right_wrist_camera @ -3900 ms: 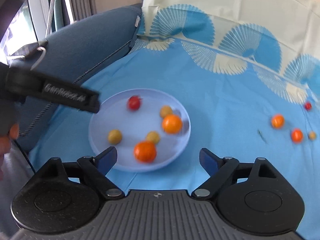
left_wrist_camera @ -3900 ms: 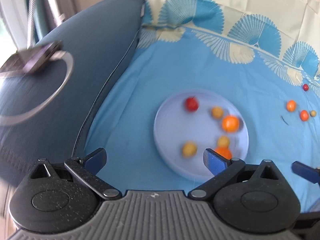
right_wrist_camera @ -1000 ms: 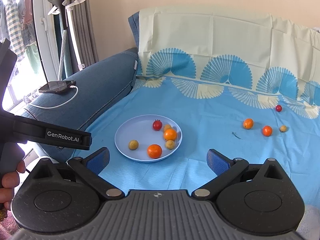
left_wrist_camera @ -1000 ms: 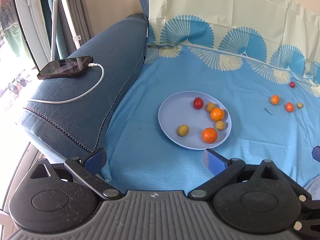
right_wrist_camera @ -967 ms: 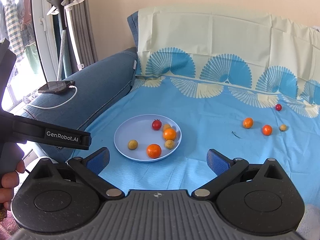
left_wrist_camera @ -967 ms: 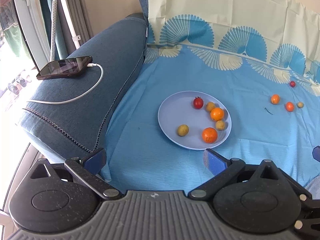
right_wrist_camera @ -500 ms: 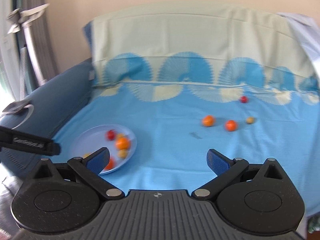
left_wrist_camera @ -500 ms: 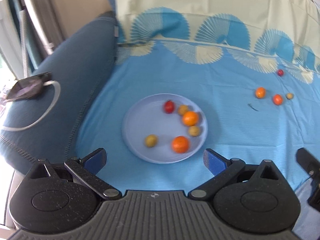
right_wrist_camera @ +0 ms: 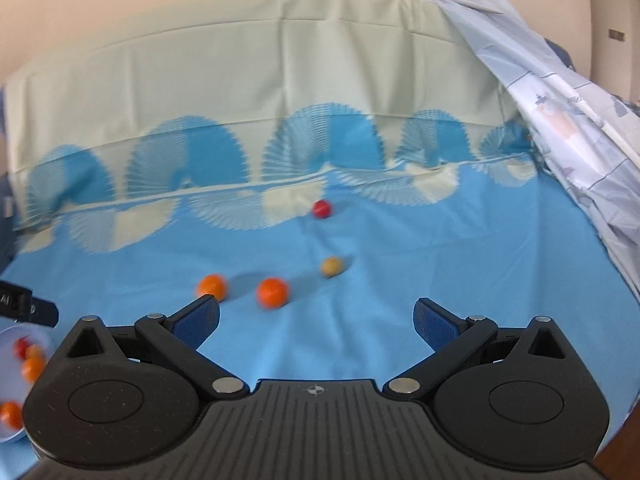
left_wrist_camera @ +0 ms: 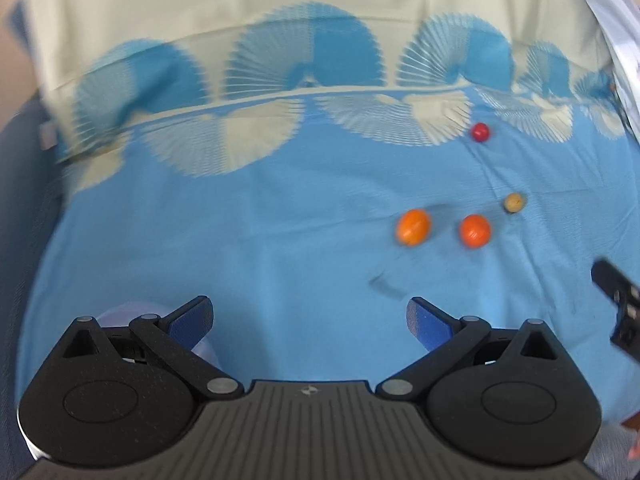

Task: Organize fruits
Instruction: 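Grasp an orange with the left tool while the right tool grasps a yellow-brown fruit, then carry the orange and yellow-brown fruit in both tools over the plate, then open the left tool onto the plate while the right tool releases its fruit, then lift both tools away from the plate and hold them above the sheet, then grasp a small orange with the left tool while the right tool grasps a red tomato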

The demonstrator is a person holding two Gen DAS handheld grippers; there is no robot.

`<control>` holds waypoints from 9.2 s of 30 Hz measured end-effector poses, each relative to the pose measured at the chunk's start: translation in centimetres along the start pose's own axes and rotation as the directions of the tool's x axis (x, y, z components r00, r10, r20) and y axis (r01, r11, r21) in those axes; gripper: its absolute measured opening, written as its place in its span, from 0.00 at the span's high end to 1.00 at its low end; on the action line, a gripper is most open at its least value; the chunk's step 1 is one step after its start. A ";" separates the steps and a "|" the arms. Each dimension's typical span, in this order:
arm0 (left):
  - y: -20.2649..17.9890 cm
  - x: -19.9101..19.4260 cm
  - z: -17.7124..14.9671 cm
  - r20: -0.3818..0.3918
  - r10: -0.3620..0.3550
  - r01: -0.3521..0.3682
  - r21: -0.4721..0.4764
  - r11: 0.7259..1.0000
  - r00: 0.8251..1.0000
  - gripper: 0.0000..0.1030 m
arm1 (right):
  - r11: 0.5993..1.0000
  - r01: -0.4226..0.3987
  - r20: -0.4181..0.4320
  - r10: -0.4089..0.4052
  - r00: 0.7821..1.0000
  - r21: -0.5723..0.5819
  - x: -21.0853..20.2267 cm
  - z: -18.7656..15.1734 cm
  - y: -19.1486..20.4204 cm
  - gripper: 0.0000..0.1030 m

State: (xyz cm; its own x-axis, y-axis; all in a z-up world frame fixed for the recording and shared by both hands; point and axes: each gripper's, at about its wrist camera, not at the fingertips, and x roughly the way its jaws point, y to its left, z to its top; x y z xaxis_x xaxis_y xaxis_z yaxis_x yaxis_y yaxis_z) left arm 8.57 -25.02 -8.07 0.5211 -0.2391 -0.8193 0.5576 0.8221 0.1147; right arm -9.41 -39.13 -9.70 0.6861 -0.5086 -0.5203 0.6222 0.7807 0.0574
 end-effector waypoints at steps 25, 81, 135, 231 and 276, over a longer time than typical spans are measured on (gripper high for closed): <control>-6.1 11.8 5.3 -0.044 -0.186 0.189 0.070 0.979 0.982 0.65 | 0.980 -0.071 -0.049 0.063 0.997 -0.185 18.0 0.1 -1.8 0.73; 18.2 -26.7 -23.5 0.061 0.057 -0.033 -0.341 0.940 0.997 0.64 | 0.746 -0.546 -0.112 0.549 0.828 -0.380 -28.7 -6.4 17.9 0.73; 22.2 -17.3 -18.2 -0.052 0.061 -0.077 -0.402 0.912 0.997 0.64 | 0.749 -0.566 -0.224 0.520 0.824 -0.345 -19.5 -5.3 22.9 0.73; 18.9 -26.8 -24.0 0.130 0.194 -0.133 -0.375 0.917 0.972 0.00 | 0.805 -0.454 -0.036 0.478 0.878 -0.382 -29.1 -7.0 19.6 0.01; 2.4 -8.4 -6.3 -0.024 -0.060 0.057 -0.104 0.993 0.998 0.00 | 0.998 -0.047 -0.022 0.046 0.999 -0.039 -10.6 -1.0 1.0 0.01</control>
State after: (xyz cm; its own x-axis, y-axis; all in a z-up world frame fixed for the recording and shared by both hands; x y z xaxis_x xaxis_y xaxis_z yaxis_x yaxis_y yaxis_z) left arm 1.49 -17.75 -4.46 0.4708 -0.2756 -0.8381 0.5163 0.8564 0.0084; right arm -16.46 -32.60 -5.02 0.7057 -0.4642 -0.5353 0.5742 0.8173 0.0482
